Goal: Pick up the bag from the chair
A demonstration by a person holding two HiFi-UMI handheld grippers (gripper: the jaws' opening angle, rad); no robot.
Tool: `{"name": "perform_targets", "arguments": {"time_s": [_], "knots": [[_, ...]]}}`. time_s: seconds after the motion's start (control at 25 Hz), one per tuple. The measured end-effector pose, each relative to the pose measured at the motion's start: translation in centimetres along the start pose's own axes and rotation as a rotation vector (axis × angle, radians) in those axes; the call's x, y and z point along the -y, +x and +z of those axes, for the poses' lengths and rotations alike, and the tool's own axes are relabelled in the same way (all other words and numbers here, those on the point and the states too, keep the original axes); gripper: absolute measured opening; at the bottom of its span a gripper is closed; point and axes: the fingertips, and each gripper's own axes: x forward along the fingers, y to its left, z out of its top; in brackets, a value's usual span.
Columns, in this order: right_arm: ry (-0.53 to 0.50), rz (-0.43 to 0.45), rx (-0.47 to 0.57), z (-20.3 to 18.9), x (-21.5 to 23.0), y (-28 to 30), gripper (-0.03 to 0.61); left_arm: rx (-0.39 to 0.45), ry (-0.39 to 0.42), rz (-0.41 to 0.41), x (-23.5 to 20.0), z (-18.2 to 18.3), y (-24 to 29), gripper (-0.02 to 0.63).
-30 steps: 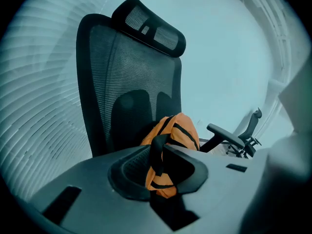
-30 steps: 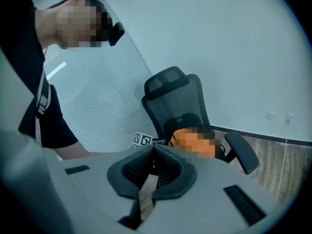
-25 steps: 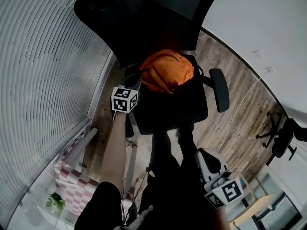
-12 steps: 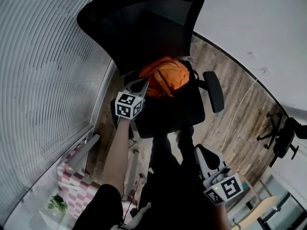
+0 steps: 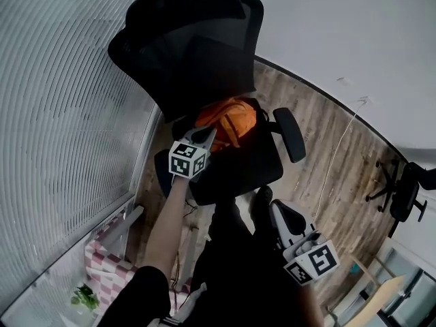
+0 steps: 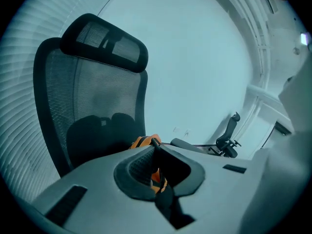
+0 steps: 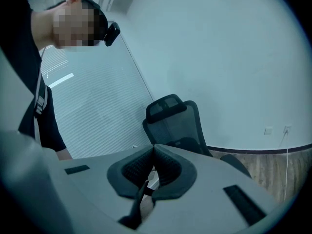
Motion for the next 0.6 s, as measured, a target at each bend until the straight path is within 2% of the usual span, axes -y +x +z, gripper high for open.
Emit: {"name": "perform_targets", "arguments": {"time_s": [0.28,0.44,0.6], "knots": [[-0.009,-0.005,0.106,2.5,0.0,-2.1,0.018,-0.009,-0.031,-0.030,3.2,0.9,-1.4,0.043],[-0.033,0.000,0.144,3.4,0.0,-3.3,0.018,-0.016,-0.008,-0.030,4.6,1.6,-2.3,0.043],[-0.020,0.003,0.166,3.2,0.7,-5.1,0.018,0.013,0.008,-0.040,6.9,3.2,-3.2,0.043]]}}
